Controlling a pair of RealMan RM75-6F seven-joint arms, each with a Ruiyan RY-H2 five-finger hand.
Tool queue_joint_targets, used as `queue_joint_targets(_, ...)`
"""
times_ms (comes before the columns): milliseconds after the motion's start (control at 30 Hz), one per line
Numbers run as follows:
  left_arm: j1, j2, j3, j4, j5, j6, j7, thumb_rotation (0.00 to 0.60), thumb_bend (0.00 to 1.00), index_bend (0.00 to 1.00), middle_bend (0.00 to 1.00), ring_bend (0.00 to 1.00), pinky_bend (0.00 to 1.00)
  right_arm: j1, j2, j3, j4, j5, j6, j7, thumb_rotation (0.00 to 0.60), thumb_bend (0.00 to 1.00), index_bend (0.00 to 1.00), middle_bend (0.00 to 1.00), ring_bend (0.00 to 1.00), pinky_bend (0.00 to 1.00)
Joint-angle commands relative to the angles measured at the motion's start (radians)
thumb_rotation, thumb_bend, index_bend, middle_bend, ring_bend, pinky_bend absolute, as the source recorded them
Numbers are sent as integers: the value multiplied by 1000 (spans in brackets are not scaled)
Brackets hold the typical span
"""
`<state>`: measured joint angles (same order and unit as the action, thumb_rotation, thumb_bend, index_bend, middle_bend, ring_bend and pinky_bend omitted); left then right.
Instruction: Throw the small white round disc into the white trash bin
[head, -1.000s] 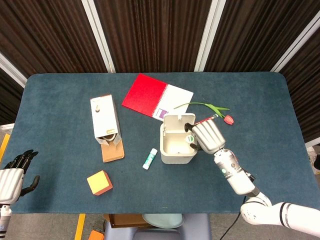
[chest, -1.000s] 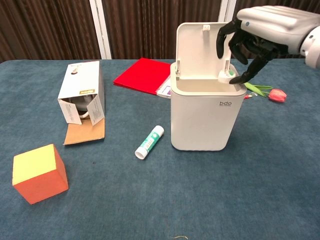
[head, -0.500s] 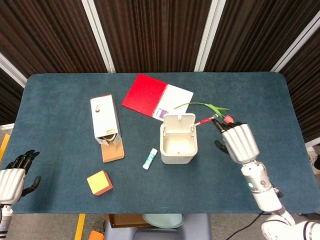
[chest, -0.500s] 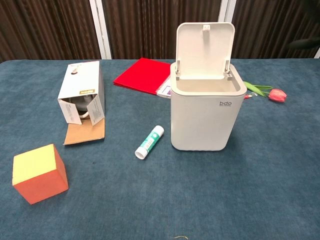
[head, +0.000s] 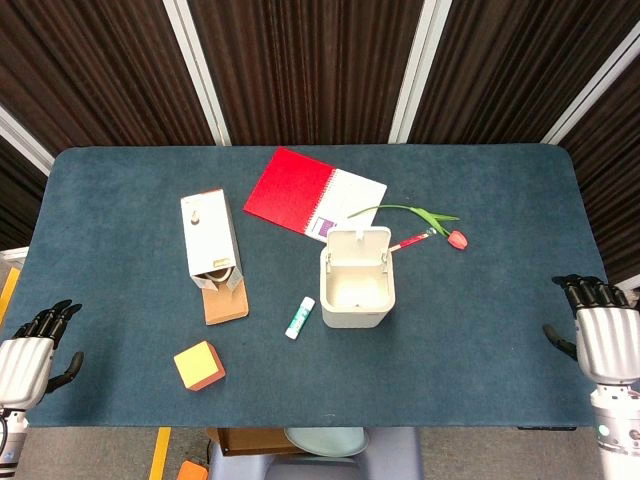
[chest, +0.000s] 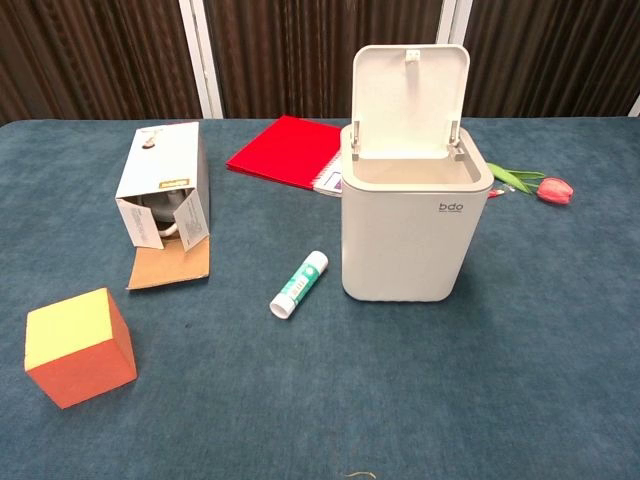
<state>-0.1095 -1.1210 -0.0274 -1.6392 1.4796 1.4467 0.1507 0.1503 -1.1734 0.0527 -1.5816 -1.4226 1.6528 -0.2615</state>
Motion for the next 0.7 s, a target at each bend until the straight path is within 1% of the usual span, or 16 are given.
queue_joint_targets(33,0,-1,-1,1,-2,-1,2,600,407,153,116,170,331,-15,-11,4,69,59,-65,74,600,37,283,231,102,234)
queue_joint_targets(100,0,-2,-2,1,-4,-1,2,600,408,153,117,170,331,-12,-12,4,77,71,-95,82,600,37,225,191,59,213)
queue_joint_targets(167,0,-4,-6,2,-7,2,5,600,408,153,116,170,331,2,-2,-4,83,108,-180,67,600,37,160,148,20,187)
queue_joint_targets(200,0,-5,-6,2,-5,4,5,600,408,153,116,170,331,5,-1,-3,82,114,-193,57,600,37,142,138,13,187)
queue_joint_targets(267,0,-6,-4,3,-1,6,5,600,407,153,116,170,331,7,-4,-3,84,113,-202,41,600,37,133,131,9,185)
queue_joint_targets(467,0,-8,-1,9,8,7,-2,600,408,153,116,171,331,-3,-31,-4,116,63,-168,26,600,37,130,130,9,179)
queue_joint_targets(700,-2,-10,-1,8,8,6,3,600,407,150,116,170,331,-7,-39,-1,129,51,-185,34,600,37,139,130,9,179)
